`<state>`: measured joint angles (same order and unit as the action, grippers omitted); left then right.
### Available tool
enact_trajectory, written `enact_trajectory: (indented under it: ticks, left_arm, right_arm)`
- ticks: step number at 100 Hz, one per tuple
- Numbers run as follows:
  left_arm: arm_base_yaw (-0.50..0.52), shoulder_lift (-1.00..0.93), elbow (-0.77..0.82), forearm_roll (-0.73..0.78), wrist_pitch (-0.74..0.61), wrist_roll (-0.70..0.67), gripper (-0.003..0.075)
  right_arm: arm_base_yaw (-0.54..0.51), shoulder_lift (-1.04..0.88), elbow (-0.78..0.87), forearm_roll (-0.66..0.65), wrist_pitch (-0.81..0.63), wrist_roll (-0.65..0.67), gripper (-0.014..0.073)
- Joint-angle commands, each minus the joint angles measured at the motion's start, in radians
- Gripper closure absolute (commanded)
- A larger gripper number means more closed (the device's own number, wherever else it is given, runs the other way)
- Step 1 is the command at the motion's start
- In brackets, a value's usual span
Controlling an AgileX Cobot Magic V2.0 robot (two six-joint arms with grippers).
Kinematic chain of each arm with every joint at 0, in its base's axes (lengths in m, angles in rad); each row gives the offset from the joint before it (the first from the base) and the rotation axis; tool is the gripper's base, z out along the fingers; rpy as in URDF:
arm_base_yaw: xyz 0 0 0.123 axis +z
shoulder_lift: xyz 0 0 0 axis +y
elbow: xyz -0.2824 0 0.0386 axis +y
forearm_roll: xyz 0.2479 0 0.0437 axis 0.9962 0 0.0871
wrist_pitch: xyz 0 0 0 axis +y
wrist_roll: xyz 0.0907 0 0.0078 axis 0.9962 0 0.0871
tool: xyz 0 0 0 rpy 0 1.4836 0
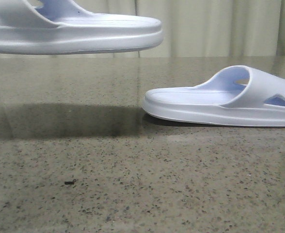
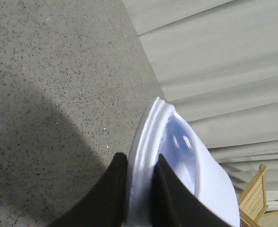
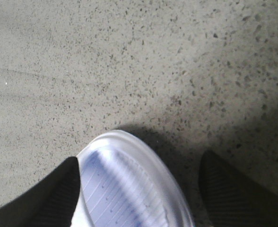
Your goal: Insert blue slippers together front up
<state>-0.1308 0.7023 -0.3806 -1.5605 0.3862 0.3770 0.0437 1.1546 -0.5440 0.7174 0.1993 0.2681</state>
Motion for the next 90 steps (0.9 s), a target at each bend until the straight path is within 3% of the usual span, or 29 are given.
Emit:
enact_trajectory:
  ticks: [1, 90]
  left_arm:
    - [-0.001, -0.004, -0.038, -0.030, 0.008, 0.001, 0.0704]
    - [-0.001, -0.004, -0.038, -0.030, 0.007, 0.001, 0.0704]
  right_arm:
    - [-0.005, 0.001, -0.017, 0.001, 0.028, -0.004, 0.0130]
    - [-0.005, 0.001, -0.017, 0.028, 0.130, -0.011, 0.0130]
